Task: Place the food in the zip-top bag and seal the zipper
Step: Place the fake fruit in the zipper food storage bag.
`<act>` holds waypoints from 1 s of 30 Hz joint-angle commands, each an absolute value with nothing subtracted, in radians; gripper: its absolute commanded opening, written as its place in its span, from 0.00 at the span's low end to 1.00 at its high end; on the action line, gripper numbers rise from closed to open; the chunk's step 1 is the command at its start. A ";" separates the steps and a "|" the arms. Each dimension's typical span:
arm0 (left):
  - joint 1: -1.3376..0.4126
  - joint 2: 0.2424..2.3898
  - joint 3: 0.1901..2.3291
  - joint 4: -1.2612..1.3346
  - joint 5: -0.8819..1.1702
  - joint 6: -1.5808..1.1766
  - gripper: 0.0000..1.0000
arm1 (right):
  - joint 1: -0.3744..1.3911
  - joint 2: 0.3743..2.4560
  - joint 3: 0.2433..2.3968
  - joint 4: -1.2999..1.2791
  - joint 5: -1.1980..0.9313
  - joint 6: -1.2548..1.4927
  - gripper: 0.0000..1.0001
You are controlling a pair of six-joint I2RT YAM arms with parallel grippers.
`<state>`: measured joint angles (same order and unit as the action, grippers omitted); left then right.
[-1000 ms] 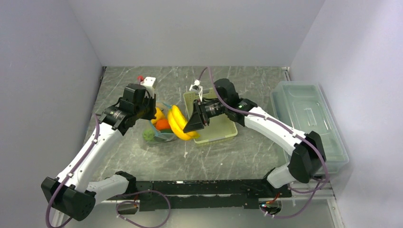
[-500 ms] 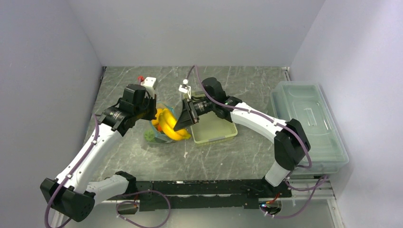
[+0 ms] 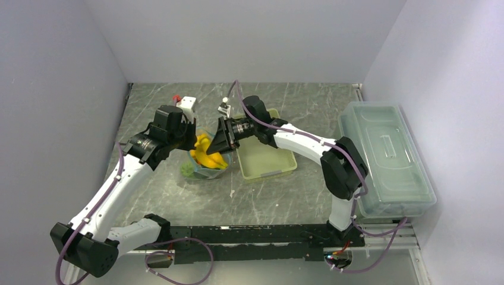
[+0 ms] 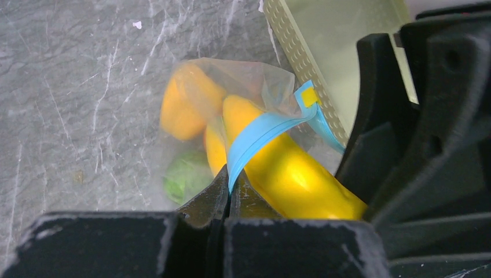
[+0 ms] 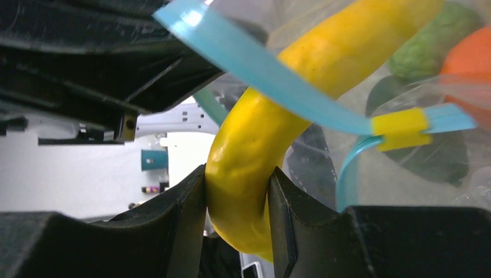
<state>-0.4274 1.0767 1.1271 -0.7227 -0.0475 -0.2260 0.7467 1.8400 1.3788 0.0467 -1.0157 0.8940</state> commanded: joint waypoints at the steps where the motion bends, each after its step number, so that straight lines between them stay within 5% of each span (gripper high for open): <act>1: -0.438 1.055 1.134 -0.696 -0.021 -0.207 0.00 | 0.735 1.853 1.412 0.186 -0.941 1.064 0.00; 10: -0.445 1.059 1.135 -0.695 -0.009 -0.209 0.00 | 0.726 1.894 1.315 0.428 -0.833 1.332 0.00; 19: -0.447 1.058 1.137 -0.697 -0.017 -0.213 0.00 | 0.747 1.830 1.298 0.273 -0.622 1.206 0.00; 30: -0.446 1.064 1.136 -0.702 -0.028 -0.215 0.00 | 0.790 1.780 1.296 0.179 -0.491 1.115 0.38</act>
<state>-0.4450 1.0767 1.1271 -0.7223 -0.0242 -0.2253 0.7849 1.8355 1.2888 0.1993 -0.5751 1.1633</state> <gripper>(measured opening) 0.012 0.420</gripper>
